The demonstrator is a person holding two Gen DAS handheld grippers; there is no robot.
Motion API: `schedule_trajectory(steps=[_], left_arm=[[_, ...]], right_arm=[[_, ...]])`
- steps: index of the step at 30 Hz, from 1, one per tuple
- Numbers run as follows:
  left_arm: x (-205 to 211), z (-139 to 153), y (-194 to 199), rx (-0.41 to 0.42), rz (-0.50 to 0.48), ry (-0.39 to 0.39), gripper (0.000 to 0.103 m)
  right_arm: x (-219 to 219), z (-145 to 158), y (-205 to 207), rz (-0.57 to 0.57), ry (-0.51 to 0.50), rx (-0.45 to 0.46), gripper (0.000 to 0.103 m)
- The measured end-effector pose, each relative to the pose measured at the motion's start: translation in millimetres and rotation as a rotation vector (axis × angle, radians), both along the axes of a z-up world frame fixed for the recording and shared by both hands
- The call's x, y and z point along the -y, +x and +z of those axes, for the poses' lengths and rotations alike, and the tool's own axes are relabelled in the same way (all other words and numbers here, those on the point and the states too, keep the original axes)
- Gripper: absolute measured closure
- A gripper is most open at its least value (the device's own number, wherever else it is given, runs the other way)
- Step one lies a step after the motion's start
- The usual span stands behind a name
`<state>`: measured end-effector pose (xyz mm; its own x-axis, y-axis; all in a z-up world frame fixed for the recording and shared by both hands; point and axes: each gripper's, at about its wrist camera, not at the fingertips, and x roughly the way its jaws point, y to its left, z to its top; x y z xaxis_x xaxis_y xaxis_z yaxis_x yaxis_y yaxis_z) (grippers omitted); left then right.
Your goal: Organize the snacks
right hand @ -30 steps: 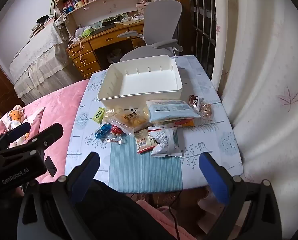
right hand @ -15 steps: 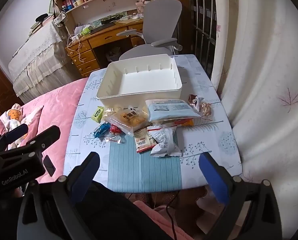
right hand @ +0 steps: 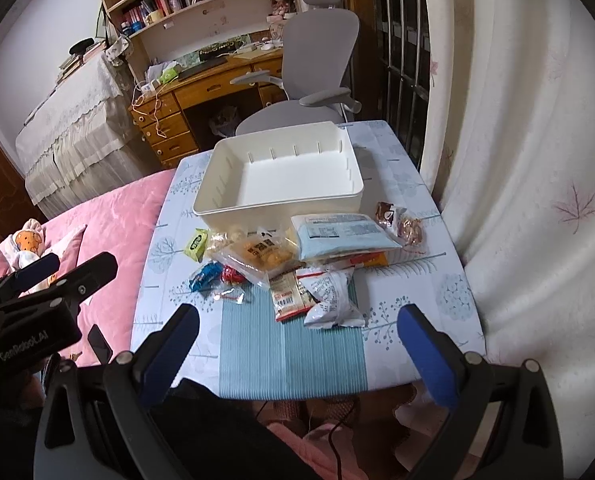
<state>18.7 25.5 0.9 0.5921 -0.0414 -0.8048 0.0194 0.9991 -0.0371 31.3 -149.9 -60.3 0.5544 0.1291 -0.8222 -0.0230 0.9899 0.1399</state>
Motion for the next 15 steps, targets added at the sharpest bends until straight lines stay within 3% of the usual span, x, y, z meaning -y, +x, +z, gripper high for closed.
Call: schedule_trajectory(steps=[15], left_arm=[[-19.1, -19.1, 26.6, -0.035, -0.099, -0.027, 0.003]], right_arm=[[-23.1, -7.0, -4.4, -0.087, -0.04, 0.033, 0.004]])
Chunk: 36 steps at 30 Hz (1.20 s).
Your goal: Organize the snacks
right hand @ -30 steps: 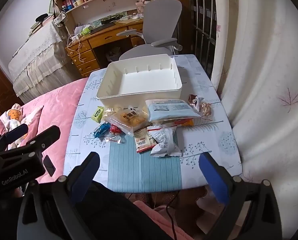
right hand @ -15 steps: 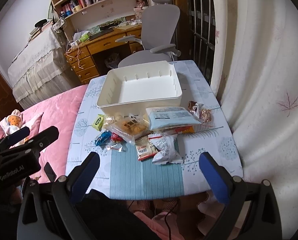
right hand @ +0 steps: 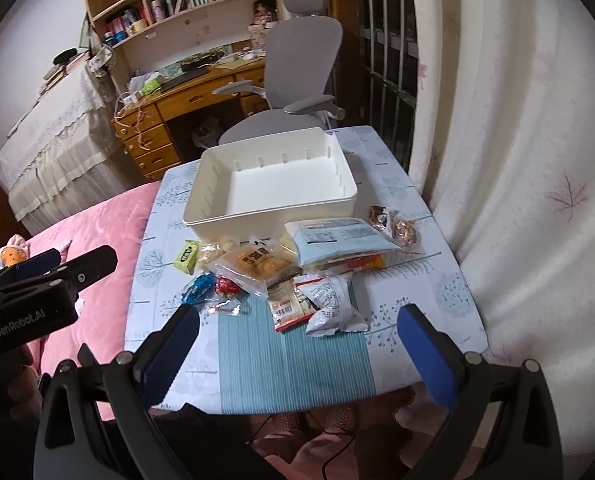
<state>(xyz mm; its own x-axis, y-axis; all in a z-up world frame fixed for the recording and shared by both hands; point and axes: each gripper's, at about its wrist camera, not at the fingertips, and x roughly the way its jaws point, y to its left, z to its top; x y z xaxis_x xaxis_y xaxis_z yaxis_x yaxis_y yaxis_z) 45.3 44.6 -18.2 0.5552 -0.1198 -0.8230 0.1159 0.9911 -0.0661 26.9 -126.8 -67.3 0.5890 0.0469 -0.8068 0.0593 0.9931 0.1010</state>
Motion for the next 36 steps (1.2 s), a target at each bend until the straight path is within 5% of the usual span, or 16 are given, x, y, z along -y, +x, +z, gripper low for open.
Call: schedule_trajectory(steps=[9, 18, 26, 36], left_arm=[[8.2, -14.1, 16.4, -0.058, -0.078, 0.01, 0.003], [34.5, -44.1, 47.4, -0.179, -0.179, 0.081, 0.003], [67.6, -81.1, 99.0, -0.347, -0.245, 0.154, 0.003], [110.0, -162.5, 166.8, -0.588, -0.287, 0.263, 0.004]], right_arm=[[-3.9, -9.2, -8.4, -0.02, -0.08, 0.051, 0.004], [17.1, -37.1, 11.1, -0.07, -0.077, -0.012, 0.004], [34.5, -80.5, 62.2, -0.052, 0.014, -0.164, 0.012], [52.6, -155.1, 119.9, -0.026, 0.129, -0.411, 0.031]])
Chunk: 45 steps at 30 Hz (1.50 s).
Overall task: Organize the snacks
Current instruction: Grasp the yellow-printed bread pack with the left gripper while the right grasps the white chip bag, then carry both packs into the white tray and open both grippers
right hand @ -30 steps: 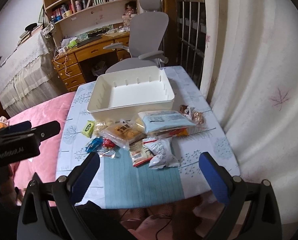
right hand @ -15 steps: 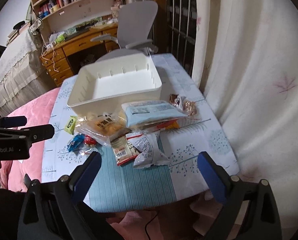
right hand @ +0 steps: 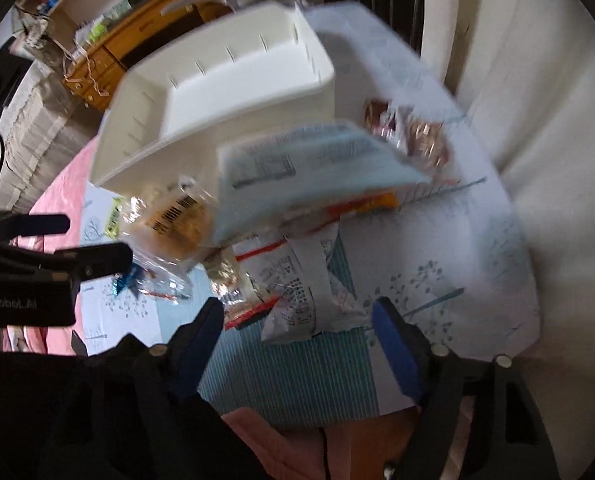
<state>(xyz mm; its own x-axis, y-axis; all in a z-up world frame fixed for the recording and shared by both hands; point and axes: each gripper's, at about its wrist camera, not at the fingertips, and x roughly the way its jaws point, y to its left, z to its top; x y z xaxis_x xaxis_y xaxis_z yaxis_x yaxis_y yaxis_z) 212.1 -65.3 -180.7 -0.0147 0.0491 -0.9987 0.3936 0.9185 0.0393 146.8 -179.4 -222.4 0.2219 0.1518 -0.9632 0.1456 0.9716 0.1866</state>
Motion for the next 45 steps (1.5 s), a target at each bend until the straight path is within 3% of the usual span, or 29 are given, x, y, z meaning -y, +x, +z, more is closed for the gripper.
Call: schedule_trajectory(steps=[11, 18, 22, 30, 35, 45], left_arm=[[22.5, -87.3, 36.8, -0.177, -0.005, 0.106, 0.004], [22.3, -121.6, 48.5, -0.226, 0.004, 0.127, 0.004], [22.9, -132.6, 53.8, -0.259, -0.003, 0.108, 0.015], [8.6, -138.3, 58.7, -0.252, 0.034, 0.08, 0.028], [-15.2, -128.9, 49.6, -0.233, 0.061, 0.061, 0.028], [-66.0, -91.7, 8.3, -0.133, 0.078, 0.008, 0.028]], right_arm=[[1.0, -59.9, 23.6, 0.06, 0.04, -0.17, 0.042], [-8.1, -73.8, 30.8, 0.094, 0.075, -0.176, 0.043], [-15.0, -76.9, 33.0, 0.112, 0.087, -0.176, 0.046], [-29.1, -74.0, 22.7, 0.109, 0.07, -0.178, 0.056], [-23.5, -60.8, 21.0, 0.081, 0.079, -0.203, 0.065], [-39.1, -21.2, -8.8, 0.03, 0.126, -0.151, 0.066]])
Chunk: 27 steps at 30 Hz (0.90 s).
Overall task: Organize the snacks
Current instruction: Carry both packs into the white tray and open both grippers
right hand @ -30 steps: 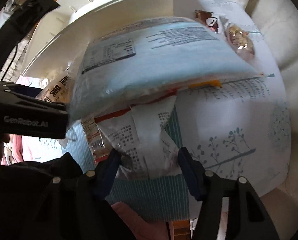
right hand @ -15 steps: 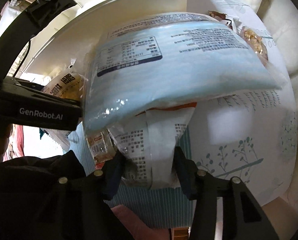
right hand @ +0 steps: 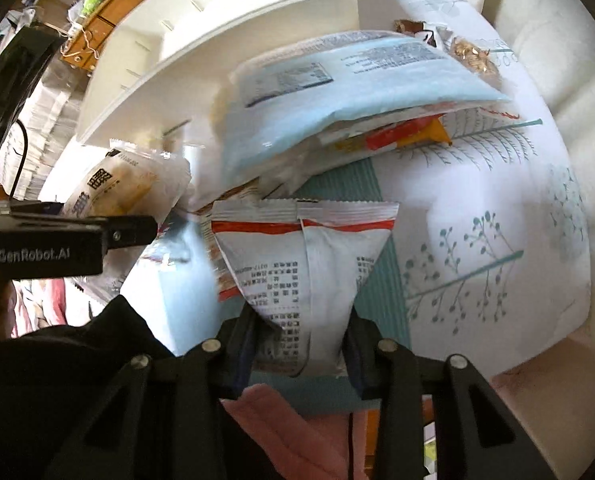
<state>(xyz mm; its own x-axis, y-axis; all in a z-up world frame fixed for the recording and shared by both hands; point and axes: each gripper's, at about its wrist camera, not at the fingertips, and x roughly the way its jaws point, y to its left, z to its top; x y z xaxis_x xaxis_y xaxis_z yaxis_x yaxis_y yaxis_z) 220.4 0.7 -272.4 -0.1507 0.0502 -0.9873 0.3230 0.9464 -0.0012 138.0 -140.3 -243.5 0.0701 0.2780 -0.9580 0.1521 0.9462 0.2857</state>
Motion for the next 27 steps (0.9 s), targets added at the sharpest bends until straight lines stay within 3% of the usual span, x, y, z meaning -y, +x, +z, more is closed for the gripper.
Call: schedule_trajectory(steps=[8, 10, 21, 27], left_arm=[[-34.2, 43.1, -15.8, 0.078, 0.077, -0.081, 0.027], [-24.4, 58.6, -13.1, 0.099, 0.103, -0.108, 0.027], [-46.1, 165.1, 26.7, 0.307, 0.209, -0.198, 0.026], [-52.9, 186.5, 61.4, 0.4, 0.272, -0.23, 0.026]], right_arm=[[-4.0, 38.6, -6.4, 0.021, 0.042, 0.084, 0.066], [-7.9, 46.3, -4.0, 0.033, 0.051, 0.113, 0.066], [-13.8, 125.1, 67.2, 0.122, 0.066, 0.309, 0.066], [-16.0, 156.0, 105.5, 0.164, 0.036, 0.449, 0.066]])
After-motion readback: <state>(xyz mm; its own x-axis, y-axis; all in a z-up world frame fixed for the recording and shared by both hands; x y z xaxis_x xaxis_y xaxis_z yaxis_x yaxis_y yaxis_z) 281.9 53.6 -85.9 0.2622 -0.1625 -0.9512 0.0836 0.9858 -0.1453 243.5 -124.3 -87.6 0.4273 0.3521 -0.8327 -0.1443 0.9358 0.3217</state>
